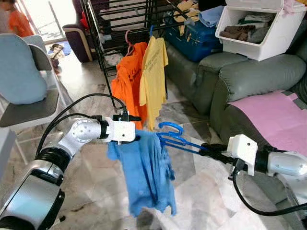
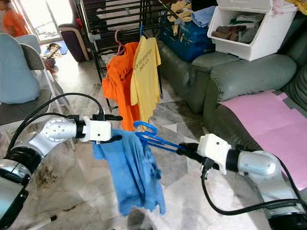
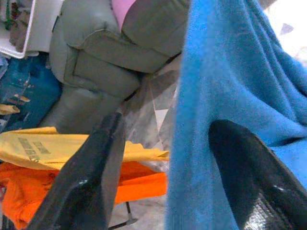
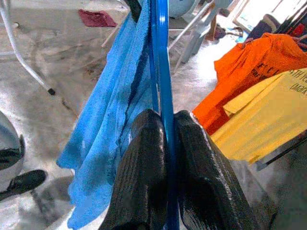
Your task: Hang hanger
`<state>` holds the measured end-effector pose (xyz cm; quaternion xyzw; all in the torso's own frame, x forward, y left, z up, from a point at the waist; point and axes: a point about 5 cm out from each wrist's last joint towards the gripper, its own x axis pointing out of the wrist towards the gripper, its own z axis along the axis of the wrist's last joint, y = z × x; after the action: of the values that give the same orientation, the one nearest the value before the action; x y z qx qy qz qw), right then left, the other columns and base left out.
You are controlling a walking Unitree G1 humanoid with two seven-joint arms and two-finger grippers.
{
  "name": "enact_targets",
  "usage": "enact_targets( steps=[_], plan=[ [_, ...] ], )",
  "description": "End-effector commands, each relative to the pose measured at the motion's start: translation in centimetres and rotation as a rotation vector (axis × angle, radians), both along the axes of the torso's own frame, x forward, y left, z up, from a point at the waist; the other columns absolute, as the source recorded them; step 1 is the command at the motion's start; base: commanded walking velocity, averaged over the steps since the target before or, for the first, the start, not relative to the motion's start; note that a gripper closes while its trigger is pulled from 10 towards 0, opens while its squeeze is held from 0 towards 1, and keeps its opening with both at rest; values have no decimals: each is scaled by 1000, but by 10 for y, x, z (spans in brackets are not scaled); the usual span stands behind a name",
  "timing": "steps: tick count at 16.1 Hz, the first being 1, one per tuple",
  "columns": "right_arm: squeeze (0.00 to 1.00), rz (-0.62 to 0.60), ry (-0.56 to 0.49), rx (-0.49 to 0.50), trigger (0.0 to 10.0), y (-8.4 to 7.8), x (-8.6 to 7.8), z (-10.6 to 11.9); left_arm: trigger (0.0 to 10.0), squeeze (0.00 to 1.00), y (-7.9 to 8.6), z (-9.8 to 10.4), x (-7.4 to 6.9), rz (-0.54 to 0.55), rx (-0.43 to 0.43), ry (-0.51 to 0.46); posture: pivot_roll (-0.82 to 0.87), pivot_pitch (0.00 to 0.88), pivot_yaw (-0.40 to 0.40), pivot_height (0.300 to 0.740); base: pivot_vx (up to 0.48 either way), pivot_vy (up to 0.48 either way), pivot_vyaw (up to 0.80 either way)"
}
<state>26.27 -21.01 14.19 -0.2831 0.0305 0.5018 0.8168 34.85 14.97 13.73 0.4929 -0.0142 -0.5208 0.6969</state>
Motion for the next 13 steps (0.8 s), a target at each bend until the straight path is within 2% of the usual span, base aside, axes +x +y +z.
enact_targets(
  steps=[1, 4, 13],
  plan=[
    [0, 6, -82, 10, 10000, 5, 6, 10, 0, 0, 2, 0, 2, -1, 46, 37, -198, 0, 68, 740, 0, 0, 0],
    [0, 2, -134, -4, 10000, 9, 9, 11, 0, 0, 0, -4, 4, 3, 68, 88, -201, 0, 73, 740, 0, 0, 0],
    [0, -1, -165, -24, 10000, 10, 8, 5, 0, 0, -12, -1, 9, -6, 76, 102, -209, 0, 83, 740, 0, 0, 0]
  ],
)
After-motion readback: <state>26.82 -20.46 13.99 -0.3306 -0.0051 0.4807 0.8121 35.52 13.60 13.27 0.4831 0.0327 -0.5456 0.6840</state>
